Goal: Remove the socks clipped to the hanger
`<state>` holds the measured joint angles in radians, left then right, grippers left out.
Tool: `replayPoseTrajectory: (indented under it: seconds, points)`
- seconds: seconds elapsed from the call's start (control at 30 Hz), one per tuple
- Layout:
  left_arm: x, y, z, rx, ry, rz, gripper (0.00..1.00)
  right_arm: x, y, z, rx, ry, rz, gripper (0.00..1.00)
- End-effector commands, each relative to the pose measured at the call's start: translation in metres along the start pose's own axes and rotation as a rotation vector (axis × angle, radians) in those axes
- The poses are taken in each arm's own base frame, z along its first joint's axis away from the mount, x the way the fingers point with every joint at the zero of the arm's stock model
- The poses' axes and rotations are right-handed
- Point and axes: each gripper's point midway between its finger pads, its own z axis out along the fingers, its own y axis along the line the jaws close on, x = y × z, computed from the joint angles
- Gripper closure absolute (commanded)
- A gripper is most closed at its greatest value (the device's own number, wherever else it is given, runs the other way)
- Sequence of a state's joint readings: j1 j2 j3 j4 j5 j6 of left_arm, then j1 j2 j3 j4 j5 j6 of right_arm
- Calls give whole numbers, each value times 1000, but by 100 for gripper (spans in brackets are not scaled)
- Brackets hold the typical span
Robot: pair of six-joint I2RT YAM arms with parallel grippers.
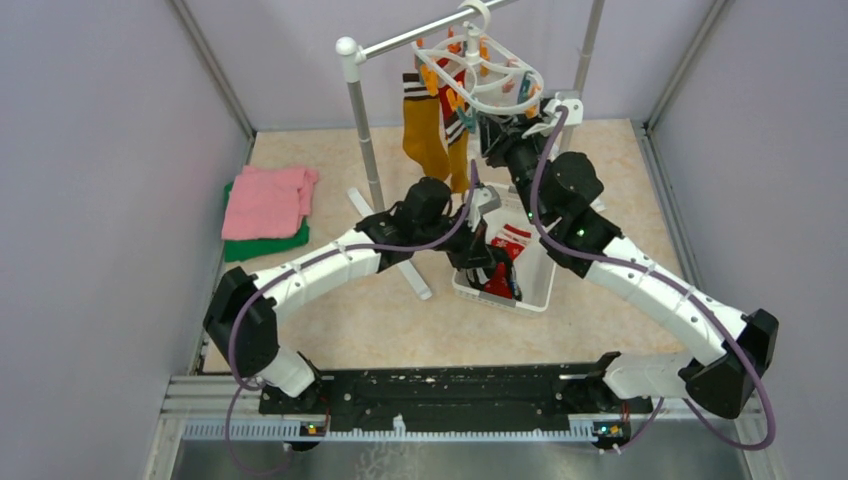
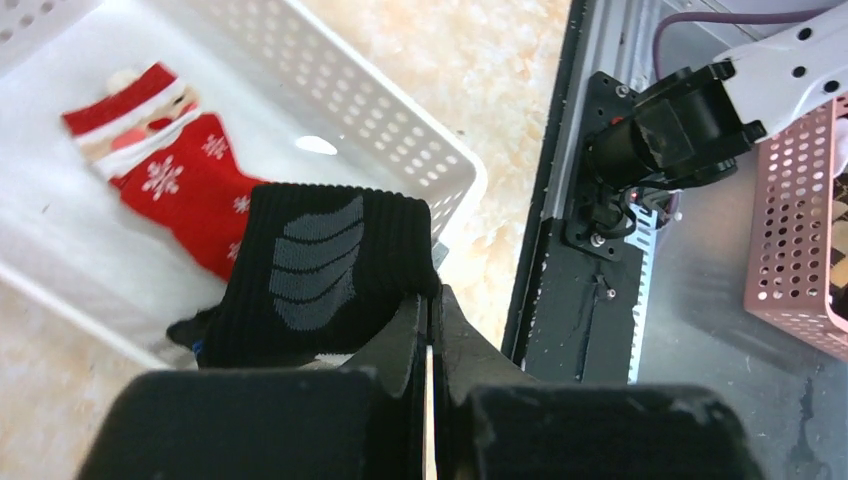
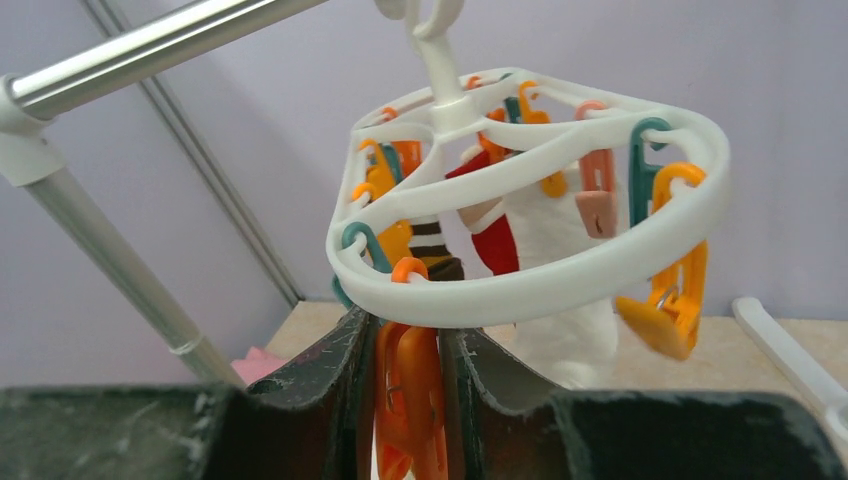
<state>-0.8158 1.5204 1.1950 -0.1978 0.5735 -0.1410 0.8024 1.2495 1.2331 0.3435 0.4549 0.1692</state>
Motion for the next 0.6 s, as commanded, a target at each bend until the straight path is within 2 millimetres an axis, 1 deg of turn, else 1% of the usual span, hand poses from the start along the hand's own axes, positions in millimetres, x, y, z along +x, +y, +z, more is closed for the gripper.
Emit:
replayPoseTrajectory:
  seconds: [0.0,0.07,0.1,0.13,0.17,0.2,0.23,0.3,0.37,0.43,0.5,0.57]
  points:
    - [-29,-17,10,58,-44,127,100,-23,-12,-9,8,-26,33,100]
    - [-30,-13,17,41,-38,140,99,-23,-14,-10,7,-20,33,100]
    - [-31,-10,19,31,-35,145,84,-23,-14,-11,7,-19,34,100]
    - [-31,-7,22,17,-32,147,48,-23,-14,-11,5,-16,34,100]
    - [-30,-4,23,7,-27,148,23,-23,-14,-11,5,-15,33,100]
    - [-28,-3,23,5,-20,158,11,-23,-15,-12,5,-12,33,100]
    - [-25,-3,22,5,-11,163,3,-23,-15,-12,4,-11,33,100]
    - [-19,-4,15,-5,3,156,1,-24,-17,-12,10,-11,31,100]
    - [-10,-6,5,-6,32,195,1,-26,-20,-11,16,-13,32,100]
    - [5,-5,-7,-26,82,201,1,-28,-25,-11,29,-16,34,100]
    - [13,-1,-21,-62,92,203,1,-30,-30,-12,39,-20,37,100]
    - [17,9,-38,-123,84,186,1,-32,-35,-14,51,-24,38,100]
